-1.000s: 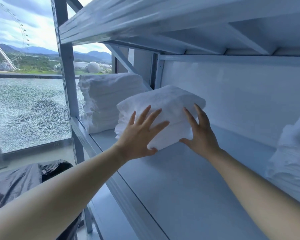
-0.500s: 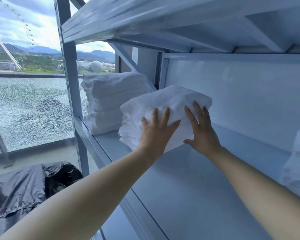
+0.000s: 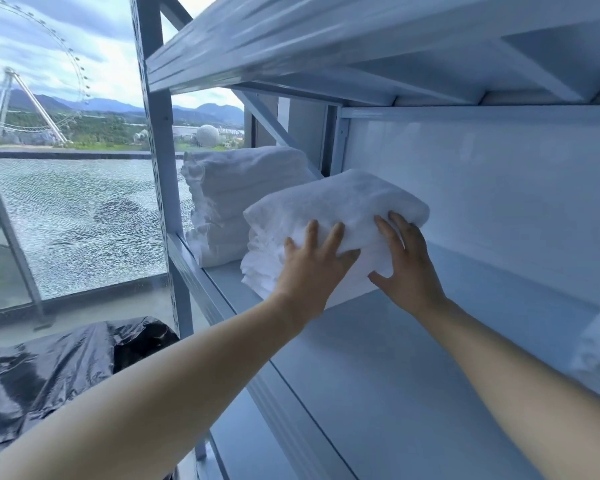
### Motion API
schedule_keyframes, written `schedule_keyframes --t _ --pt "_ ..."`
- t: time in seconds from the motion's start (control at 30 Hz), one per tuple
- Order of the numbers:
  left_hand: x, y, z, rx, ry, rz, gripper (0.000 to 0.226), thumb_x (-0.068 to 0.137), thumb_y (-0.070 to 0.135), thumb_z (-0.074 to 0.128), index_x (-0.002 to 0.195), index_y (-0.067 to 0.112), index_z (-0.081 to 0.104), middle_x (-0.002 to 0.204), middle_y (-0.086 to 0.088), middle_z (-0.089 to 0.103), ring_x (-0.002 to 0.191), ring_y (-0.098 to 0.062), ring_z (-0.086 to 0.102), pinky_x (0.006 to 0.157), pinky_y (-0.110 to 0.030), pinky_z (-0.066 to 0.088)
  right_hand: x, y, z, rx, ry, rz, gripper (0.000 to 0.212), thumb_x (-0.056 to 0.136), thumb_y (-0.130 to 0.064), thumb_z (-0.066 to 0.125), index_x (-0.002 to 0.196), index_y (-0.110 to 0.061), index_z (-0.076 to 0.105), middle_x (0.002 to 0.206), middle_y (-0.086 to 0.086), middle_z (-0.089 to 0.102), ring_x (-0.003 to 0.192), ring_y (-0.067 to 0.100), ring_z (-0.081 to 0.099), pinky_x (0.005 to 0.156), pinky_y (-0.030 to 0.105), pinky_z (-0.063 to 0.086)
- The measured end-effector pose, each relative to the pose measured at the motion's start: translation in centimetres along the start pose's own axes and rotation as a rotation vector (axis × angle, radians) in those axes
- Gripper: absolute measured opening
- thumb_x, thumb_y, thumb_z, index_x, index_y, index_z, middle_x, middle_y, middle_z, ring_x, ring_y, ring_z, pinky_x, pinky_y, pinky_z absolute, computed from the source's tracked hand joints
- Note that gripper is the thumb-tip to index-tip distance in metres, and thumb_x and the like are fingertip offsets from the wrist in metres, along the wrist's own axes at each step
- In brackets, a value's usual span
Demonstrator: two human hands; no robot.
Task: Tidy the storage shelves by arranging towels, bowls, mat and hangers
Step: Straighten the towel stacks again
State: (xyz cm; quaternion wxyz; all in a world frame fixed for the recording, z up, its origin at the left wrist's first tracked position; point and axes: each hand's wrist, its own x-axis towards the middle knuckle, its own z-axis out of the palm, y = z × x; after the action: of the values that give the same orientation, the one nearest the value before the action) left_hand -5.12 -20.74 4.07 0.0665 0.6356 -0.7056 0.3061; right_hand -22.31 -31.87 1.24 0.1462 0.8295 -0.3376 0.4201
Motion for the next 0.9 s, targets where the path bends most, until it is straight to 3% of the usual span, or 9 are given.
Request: schedule_keyframes --t 0.3,0.5,0.63,0.77,0.9 --pt "-3.0 -2.6 -0.2 0.037 0.012 -0.027 0.091 0.073 0.019 0.068 0.142 0.039 0.012 0.149 -0.004 0.0 0.133 -0.041 0.012 0.092 -0.053 0.038 0.3 -2.7 0.7 0.059 0.01 -0.069 0.1 0.066 -0.024 0.082 0.145 -0.028 0.021 0.152 0.0 0.02 0.135 0.032 0.029 0.088 0.039 0.049" --pt "-3.4 -4.3 0.4 0.047 0.034 -0.044 0.091 0.072 0.02 0.068 0.141 0.04 0.012 0.15 -0.005 0.002 0.133 -0.041 0.012 0.092 -0.053 0.037 1.1 -4.0 1.7 0.04 -0.024 -0.058 0.102 0.067 -0.025 0.081 0.145 -0.033 0.015 0.153 -0.001 0.014 0.136 0.035 0.026 0.08 0.045 0.053" --pt "-3.7 -5.2 1.6 0.052 0.055 -0.012 0.09 0.07 0.034 0.067 0.142 0.04 0.014 0.152 -0.006 0.002 0.133 -0.042 0.011 0.095 -0.055 0.033 0.9 -4.7 2.5 0.022 -0.031 -0.006 0.106 0.064 -0.022 0.08 0.145 -0.036 0.013 0.151 -0.006 0.009 0.135 0.035 0.02 0.062 0.042 0.055" --pt "-3.6 -5.2 2.5 0.054 0.161 0.012 0.086 0.06 0.053 0.068 0.139 0.036 0.036 0.151 -0.012 0.027 0.128 -0.047 0.031 0.09 -0.059 0.037 0.7 -4.4 2.8 0.021 -0.023 0.029 0.104 0.061 -0.02 0.077 0.143 -0.037 0.016 0.149 -0.007 0.011 0.134 0.032 0.018 0.055 0.036 0.053" --pt "-2.5 -4.9 3.0 0.101 0.115 0.012 0.095 0.062 0.057 0.072 0.142 0.039 0.023 0.154 -0.009 0.011 0.132 -0.044 0.02 0.094 -0.06 0.034 0.8 -3.4 2.6 -0.005 -0.038 0.041 0.1 0.064 -0.022 0.077 0.143 -0.037 0.018 0.148 -0.007 0.012 0.134 0.033 0.022 0.061 0.039 0.056"
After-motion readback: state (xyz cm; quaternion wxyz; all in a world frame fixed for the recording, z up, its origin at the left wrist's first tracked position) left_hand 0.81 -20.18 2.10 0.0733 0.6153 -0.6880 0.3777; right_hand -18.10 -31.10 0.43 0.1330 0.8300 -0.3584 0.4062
